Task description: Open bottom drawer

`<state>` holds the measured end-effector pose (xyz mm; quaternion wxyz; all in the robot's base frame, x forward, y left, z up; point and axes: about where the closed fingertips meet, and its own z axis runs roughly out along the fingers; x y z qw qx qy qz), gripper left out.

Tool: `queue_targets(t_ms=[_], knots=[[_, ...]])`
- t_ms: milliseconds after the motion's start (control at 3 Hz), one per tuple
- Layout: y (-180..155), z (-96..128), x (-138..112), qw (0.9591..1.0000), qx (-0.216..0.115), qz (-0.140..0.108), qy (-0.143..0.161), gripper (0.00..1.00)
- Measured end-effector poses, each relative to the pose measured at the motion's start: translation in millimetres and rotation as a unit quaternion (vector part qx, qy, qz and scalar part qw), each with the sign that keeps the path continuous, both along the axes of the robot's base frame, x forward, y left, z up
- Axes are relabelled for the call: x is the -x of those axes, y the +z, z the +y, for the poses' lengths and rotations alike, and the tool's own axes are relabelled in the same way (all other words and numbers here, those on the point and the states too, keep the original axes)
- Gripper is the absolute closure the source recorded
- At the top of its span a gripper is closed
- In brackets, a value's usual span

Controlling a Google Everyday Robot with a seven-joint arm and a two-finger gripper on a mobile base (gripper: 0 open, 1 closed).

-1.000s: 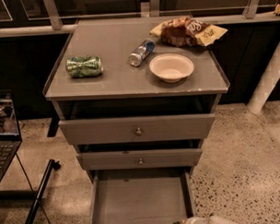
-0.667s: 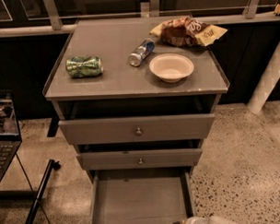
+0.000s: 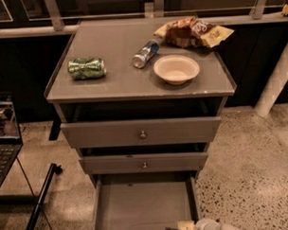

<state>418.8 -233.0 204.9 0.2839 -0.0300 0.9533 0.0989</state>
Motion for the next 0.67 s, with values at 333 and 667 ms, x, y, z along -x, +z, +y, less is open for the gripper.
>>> queue_targets(t_ms=[333, 667], knots=[[44.8, 1.0, -11.9, 0.9974, 0.03, -0.066, -0.003, 0.0], [74.9, 2.7, -16.7, 0.9924, 0.048, -0.113, -0.005, 0.0]])
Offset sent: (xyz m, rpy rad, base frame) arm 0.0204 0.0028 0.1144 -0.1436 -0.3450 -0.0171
